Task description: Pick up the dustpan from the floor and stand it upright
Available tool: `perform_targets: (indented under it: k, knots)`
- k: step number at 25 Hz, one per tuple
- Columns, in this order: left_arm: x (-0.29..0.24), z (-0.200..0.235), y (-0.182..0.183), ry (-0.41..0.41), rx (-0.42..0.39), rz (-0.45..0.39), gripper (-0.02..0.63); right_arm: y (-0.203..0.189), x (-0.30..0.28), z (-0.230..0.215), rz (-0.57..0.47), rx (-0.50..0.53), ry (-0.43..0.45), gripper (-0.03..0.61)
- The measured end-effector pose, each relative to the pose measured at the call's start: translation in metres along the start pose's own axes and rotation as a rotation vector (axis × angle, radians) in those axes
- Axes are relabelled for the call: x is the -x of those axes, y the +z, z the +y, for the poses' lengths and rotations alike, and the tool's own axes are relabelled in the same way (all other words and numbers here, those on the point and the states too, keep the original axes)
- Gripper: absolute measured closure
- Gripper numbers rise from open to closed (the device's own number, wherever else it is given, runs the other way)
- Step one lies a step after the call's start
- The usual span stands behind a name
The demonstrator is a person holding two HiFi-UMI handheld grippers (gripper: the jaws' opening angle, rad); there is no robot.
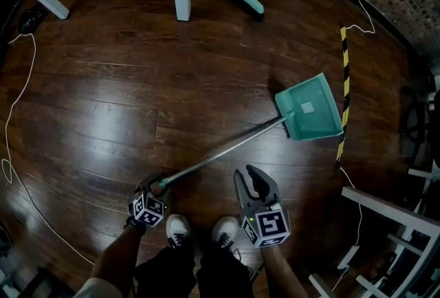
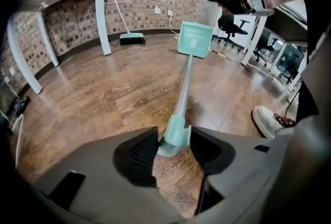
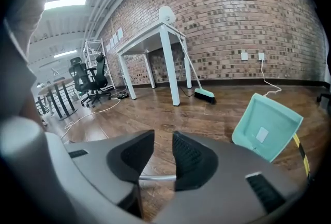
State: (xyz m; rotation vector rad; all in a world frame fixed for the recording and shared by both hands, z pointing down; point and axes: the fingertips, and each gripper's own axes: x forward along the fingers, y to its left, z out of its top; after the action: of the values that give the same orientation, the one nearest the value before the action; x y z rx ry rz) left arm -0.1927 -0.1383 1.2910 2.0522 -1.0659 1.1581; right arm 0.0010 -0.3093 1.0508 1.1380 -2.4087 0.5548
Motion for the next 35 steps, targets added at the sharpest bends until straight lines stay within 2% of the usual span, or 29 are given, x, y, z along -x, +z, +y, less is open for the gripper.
perform_targets:
  k: [1,6,12,20,25,30,35]
  knots:
    - [-0.002,0.002,0.000,0.016,-0.014,0.009,0.441,0.002,0.002,-0.003,-0.004,-0.001,-0.003,0.457]
    - [0.020,0.000,0.020,0.032,-0.059,0.032,0.449,0.014,0.024,-0.017,-0.012,-0.043,-0.044,0.457]
    - [0.076,0.001,0.069,0.042,-0.040,-0.046,0.451,0.060,0.073,-0.018,-0.026,-0.076,-0.082,0.457]
    - [0.194,-0.018,0.191,0.058,-0.131,-0.139,0.462,0.164,0.156,-0.019,-0.048,-0.085,-0.131,0.456]
    - [0.268,-0.037,0.258,0.071,-0.117,-0.166,0.463,0.234,0.211,-0.014,-0.069,-0.083,-0.154,0.457]
    - [0.323,-0.055,0.324,0.070,-0.101,-0.236,0.465,0.292,0.259,-0.019,-0.131,-0.100,-0.190,0.457]
    - [0.362,-0.081,0.389,0.030,-0.150,-0.275,0.465,0.341,0.303,-0.031,-0.191,-0.128,-0.244,0.457]
